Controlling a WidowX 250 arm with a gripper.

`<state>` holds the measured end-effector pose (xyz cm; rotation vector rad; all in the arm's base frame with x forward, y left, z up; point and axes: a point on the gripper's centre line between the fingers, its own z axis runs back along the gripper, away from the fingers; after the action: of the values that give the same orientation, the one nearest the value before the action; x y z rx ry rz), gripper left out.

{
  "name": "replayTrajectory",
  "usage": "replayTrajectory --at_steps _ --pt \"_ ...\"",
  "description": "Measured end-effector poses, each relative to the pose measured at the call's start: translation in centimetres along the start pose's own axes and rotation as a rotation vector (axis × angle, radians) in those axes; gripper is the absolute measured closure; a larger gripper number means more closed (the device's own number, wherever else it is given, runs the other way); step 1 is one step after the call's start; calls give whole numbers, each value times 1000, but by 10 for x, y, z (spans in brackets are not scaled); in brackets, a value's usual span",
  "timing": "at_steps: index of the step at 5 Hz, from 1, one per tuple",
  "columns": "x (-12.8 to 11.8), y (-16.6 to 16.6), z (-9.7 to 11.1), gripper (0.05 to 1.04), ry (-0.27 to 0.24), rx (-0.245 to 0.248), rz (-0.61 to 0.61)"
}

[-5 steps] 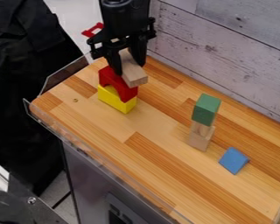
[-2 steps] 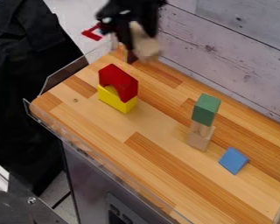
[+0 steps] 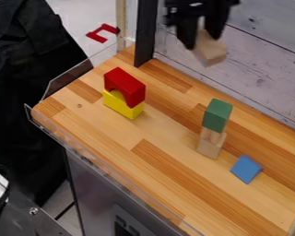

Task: Take the rectangular and put it on the topn of the other cube

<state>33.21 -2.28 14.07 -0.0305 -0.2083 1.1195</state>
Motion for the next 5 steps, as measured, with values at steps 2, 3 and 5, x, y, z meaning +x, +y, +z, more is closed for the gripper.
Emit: replayTrajectory --at_steps 2,3,5 --pt "-26 -10 -5 538 -14 104 74" --pt "-37 -9 -10 538 11 109 139" --pt "-54 3 -12 538 57 1 190"
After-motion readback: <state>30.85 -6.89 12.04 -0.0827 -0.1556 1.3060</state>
